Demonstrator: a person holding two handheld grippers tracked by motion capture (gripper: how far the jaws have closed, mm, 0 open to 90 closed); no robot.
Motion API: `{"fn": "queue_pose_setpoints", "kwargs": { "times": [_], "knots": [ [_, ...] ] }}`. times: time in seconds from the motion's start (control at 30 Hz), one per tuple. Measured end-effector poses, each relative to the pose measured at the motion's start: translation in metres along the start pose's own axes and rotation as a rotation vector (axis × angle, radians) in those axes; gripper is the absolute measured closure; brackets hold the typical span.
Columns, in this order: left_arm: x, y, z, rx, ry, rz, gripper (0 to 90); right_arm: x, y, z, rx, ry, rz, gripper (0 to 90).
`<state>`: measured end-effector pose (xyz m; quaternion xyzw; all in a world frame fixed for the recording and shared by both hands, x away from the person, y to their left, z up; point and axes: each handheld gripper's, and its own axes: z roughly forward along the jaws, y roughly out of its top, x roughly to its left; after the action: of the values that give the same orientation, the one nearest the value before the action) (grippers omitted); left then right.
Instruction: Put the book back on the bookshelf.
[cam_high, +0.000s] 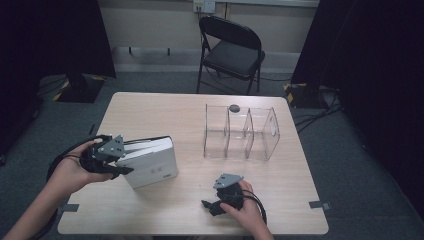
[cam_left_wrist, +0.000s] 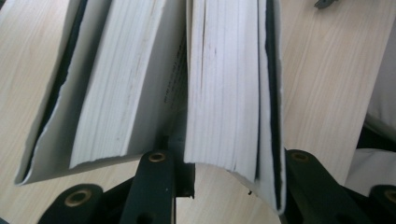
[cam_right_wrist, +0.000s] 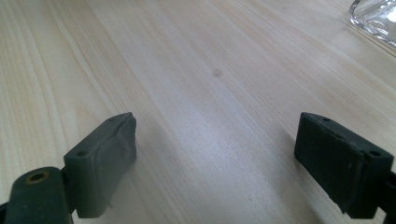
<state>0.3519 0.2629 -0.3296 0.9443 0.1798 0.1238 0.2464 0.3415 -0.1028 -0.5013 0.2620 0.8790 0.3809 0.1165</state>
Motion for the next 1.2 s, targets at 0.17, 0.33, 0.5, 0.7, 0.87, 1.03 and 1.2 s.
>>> {"fn": "queue_pose_setpoints", "kwargs": {
  "times": [0.17,0.33,0.5,0.7,0.87,1.03,1.2],
  "knots": [
    [0.002,0.005,-0.005,0.04,-0.022,-0.001,66.6,0.0,0.0,0.0,0.0,0.001,-0.001,11.9],
    [0.003,0.009,-0.006,0.073,-0.023,0.006,65.9,0.0,0.0,0.0,0.0,0.0,0.002,11.9],
    [0.002,0.01,-0.006,0.093,-0.028,0.004,64.2,0.001,0.0,0.0,0.005,-0.002,0.008,11.8],
    [0.0,0.012,-0.006,0.113,-0.034,-0.003,63.4,0.001,0.0,0.0,0.005,-0.002,0.008,11.8],
    [0.002,0.012,-0.006,0.112,-0.031,-0.018,62.7,0.001,0.0,0.0,0.005,-0.002,0.007,11.8],
    [0.002,0.012,-0.006,0.12,-0.035,-0.019,62.3,0.001,0.001,0.0,0.005,-0.003,0.008,11.5],
    [0.004,0.012,-0.006,0.117,-0.039,-0.032,61.8,0.0,0.001,0.002,0.004,0.004,0.0,10.0]
  ]
}}
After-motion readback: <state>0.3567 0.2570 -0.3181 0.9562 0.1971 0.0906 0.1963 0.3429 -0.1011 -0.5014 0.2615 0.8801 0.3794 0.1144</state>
